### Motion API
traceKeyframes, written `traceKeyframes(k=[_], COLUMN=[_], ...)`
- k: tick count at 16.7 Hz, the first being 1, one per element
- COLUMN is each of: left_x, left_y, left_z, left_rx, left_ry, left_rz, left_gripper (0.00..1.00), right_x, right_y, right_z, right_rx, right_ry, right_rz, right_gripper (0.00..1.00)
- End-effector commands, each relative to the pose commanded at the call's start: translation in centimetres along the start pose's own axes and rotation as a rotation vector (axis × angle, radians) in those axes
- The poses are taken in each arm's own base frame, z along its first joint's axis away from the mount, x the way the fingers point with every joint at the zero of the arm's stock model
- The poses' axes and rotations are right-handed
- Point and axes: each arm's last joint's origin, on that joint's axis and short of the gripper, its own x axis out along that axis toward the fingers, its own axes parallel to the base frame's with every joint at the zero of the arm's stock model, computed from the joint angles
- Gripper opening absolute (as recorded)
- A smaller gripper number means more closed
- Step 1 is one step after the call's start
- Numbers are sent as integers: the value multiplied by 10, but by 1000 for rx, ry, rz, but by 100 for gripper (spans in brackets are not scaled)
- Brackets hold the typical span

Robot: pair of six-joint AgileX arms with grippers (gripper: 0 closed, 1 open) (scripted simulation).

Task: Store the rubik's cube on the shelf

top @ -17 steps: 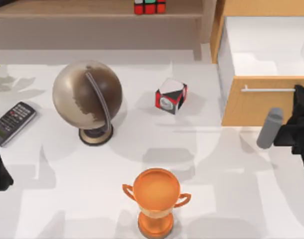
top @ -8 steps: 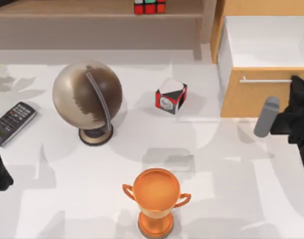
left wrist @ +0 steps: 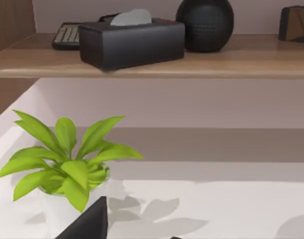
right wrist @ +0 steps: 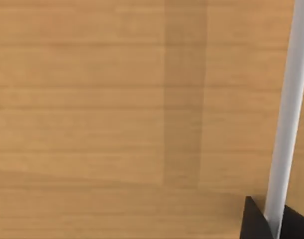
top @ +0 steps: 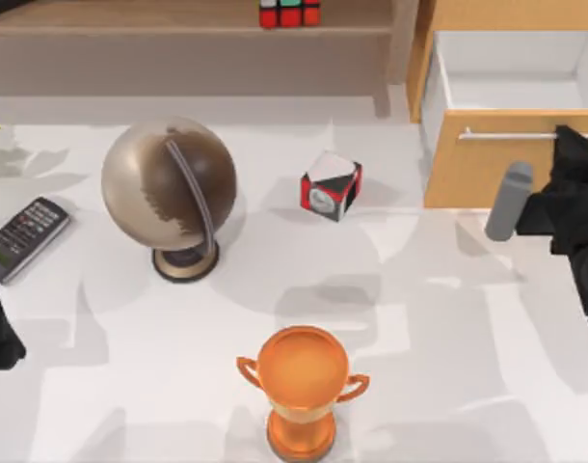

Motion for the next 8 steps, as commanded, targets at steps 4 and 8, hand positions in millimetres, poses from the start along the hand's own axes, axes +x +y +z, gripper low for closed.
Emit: traceKeyframes(k=[4,8], left_x=[0,0], left_y=[0,0], left_z=[0,0], left_rx=[0,0], left_ry=[0,0], left_rz=[0,0], left_gripper=[100,100], right_x=[10,9], right_y=[-1,-1], right_z=[-1,0], right_rx=[-1,2], right_ry=[2,-1], right_rz=[-1,-3], right_gripper=[0,0])
